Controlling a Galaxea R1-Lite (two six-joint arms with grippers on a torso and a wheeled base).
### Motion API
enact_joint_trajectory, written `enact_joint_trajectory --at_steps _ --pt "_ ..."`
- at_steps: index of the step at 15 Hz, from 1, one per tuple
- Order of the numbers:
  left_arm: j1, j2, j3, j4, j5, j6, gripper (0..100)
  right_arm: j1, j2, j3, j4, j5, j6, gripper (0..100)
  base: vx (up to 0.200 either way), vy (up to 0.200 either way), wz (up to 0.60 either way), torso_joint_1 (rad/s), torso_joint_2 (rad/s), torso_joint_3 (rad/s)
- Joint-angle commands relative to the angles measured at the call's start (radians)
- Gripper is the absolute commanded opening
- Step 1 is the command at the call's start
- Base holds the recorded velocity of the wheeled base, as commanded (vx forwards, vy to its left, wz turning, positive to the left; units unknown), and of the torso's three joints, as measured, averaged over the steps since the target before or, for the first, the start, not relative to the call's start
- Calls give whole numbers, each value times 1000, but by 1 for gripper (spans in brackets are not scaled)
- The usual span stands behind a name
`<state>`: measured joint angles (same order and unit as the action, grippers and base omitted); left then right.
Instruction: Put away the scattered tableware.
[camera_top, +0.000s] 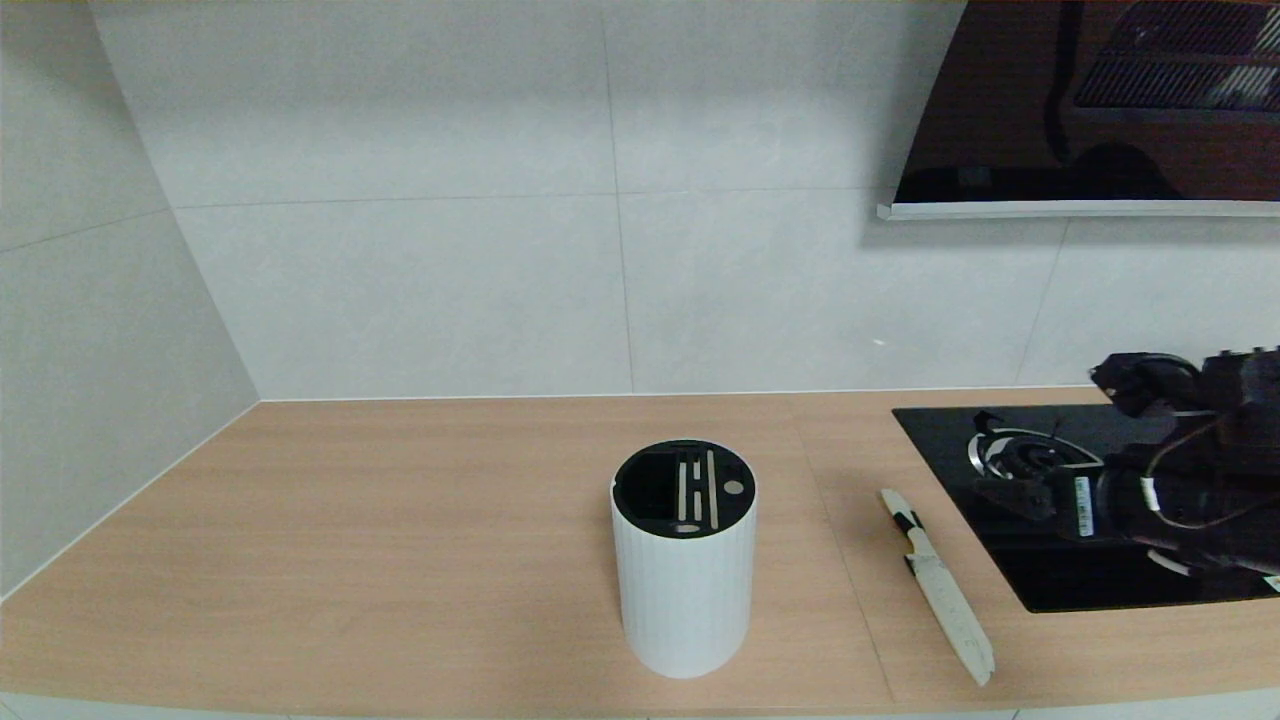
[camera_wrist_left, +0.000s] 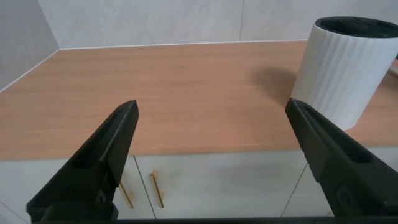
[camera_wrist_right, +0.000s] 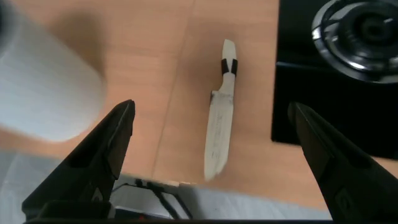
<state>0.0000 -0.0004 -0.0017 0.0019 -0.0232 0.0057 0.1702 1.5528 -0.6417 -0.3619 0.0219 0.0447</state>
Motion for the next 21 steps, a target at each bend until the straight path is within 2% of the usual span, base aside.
enact_joint_trajectory --at_steps 1,2,6,8,11,21 --pt "0 0 0 0 0 0 100 28 274 -65 -77 -43 -2 100 0 0 0 0 0 0" --pt "0 0 0 0 0 0 100 40 346 -81 -115 -74 0 100 0 0 0 0 0 0" --pt "0 0 0 0 0 0 100 43 550 -79 -313 -83 3 100 0 0 0 0 0 0" --pt "0 0 0 0 0 0 100 43 621 -79 -353 -86 3 100 0 0 0 0 0 0" --pt "0 0 0 0 0 0 100 43 701 -98 -417 -152 4 100 0 0 0 0 0 0" --pt "0 0 0 0 0 0 100 37 759 -104 -420 -178 6 100 0 0 0 0 0 0"
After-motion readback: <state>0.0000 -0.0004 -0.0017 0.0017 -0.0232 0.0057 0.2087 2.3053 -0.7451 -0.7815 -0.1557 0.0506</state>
